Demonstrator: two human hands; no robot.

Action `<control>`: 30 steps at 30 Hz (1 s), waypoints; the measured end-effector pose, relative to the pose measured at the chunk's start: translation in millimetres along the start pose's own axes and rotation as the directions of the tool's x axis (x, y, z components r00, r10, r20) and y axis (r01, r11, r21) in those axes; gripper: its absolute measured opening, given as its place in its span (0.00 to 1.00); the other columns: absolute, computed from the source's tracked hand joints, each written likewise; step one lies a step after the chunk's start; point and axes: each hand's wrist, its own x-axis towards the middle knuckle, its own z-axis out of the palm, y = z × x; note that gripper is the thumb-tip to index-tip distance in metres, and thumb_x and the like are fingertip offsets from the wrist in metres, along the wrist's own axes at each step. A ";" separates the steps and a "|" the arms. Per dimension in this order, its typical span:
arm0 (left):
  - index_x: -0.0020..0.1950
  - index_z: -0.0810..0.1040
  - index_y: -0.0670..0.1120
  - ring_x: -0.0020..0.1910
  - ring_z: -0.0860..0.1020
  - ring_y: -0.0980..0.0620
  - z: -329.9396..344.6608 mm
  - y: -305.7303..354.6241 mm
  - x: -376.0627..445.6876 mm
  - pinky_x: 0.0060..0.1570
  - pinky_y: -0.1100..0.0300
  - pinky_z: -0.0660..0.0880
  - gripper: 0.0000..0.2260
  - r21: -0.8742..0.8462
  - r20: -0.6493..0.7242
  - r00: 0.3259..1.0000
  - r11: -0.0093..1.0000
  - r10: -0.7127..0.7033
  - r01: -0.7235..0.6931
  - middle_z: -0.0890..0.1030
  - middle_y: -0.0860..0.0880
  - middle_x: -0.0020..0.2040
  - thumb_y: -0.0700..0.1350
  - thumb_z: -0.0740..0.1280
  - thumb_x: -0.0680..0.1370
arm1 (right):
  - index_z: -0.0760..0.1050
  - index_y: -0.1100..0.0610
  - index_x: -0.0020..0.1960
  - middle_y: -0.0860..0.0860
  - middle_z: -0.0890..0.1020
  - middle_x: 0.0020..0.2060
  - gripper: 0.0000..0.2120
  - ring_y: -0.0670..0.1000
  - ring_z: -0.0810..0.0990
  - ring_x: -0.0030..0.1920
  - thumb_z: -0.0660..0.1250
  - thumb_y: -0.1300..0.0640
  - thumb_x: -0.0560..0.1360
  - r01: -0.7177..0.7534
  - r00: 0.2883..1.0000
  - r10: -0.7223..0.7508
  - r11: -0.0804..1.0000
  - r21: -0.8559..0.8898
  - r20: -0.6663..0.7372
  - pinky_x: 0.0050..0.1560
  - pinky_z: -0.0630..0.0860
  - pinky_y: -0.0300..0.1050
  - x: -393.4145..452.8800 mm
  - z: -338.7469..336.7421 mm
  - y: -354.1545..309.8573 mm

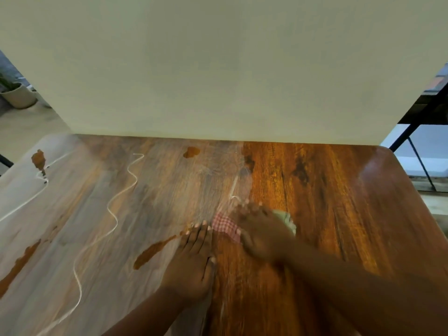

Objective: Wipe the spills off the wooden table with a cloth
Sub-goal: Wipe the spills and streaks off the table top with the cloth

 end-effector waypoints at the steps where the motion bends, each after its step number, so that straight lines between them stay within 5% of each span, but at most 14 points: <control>1: 0.77 0.43 0.45 0.76 0.36 0.50 1.7 -1.1 -0.1 0.71 0.61 0.31 0.29 0.018 -0.003 1.000 1.000 -0.006 0.006 0.42 0.50 0.77 0.57 0.42 0.79 | 0.43 0.49 0.79 0.53 0.49 0.78 0.28 0.54 0.44 0.77 0.42 0.43 0.81 -0.044 0.999 0.044 0.999 -0.019 -0.001 0.74 0.38 0.54 17.5 -3.4 7.9; 7: 0.76 0.36 0.47 0.73 0.29 0.56 4.8 -3.1 -1.3 0.69 0.62 0.27 0.30 0.035 0.019 1.000 0.999 -0.013 0.013 0.34 0.52 0.75 0.59 0.38 0.77 | 0.40 0.50 0.79 0.53 0.45 0.79 0.28 0.55 0.41 0.77 0.41 0.44 0.82 -0.122 0.992 0.124 0.992 -0.039 0.035 0.75 0.39 0.57 45.7 -4.5 12.7; 12: 0.76 0.40 0.47 0.74 0.33 0.54 3.0 -0.6 -2.0 0.70 0.61 0.30 0.29 0.004 0.014 1.000 1.000 -0.023 0.023 0.40 0.50 0.76 0.58 0.42 0.78 | 0.39 0.49 0.79 0.52 0.44 0.78 0.30 0.54 0.36 0.76 0.36 0.41 0.80 0.103 0.994 -0.103 0.995 -0.006 0.023 0.70 0.28 0.52 -20.0 15.5 -13.3; 15: 0.76 0.37 0.48 0.74 0.31 0.55 3.9 -2.1 -0.3 0.70 0.62 0.28 0.29 0.003 0.024 0.999 0.999 -0.040 0.040 0.37 0.52 0.76 0.59 0.40 0.78 | 0.40 0.49 0.79 0.51 0.46 0.78 0.30 0.53 0.40 0.77 0.36 0.40 0.79 0.136 0.990 -0.135 0.990 -0.033 0.043 0.71 0.30 0.51 -10.0 11.1 -0.2; 20: 0.77 0.37 0.49 0.74 0.32 0.58 4.6 -6.2 -0.1 0.70 0.61 0.29 0.30 -0.024 0.057 0.998 0.999 -0.027 0.028 0.37 0.52 0.77 0.59 0.40 0.78 | 0.42 0.50 0.79 0.54 0.49 0.78 0.29 0.55 0.45 0.77 0.39 0.42 0.81 0.005 1.000 -0.005 0.998 -0.064 0.005 0.74 0.40 0.55 62.7 -7.6 43.2; 26: 0.76 0.35 0.51 0.74 0.32 0.57 5.8 -7.7 0.4 0.72 0.58 0.32 0.29 -0.048 0.083 0.996 0.998 -0.026 0.030 0.35 0.54 0.77 0.59 0.39 0.78 | 0.41 0.52 0.79 0.54 0.46 0.79 0.27 0.55 0.42 0.77 0.43 0.46 0.83 -0.092 0.995 0.094 0.994 -0.062 0.033 0.74 0.40 0.55 114.4 -23.0 69.4; 30: 0.76 0.35 0.51 0.75 0.33 0.57 4.9 -6.3 -0.5 0.73 0.56 0.33 0.29 -0.059 0.103 0.994 0.997 -0.035 0.041 0.35 0.53 0.77 0.60 0.38 0.78 | 0.42 0.52 0.79 0.55 0.47 0.78 0.29 0.56 0.42 0.77 0.40 0.43 0.81 0.135 0.991 -0.134 0.989 -0.065 0.017 0.75 0.38 0.55 65.3 -3.1 44.6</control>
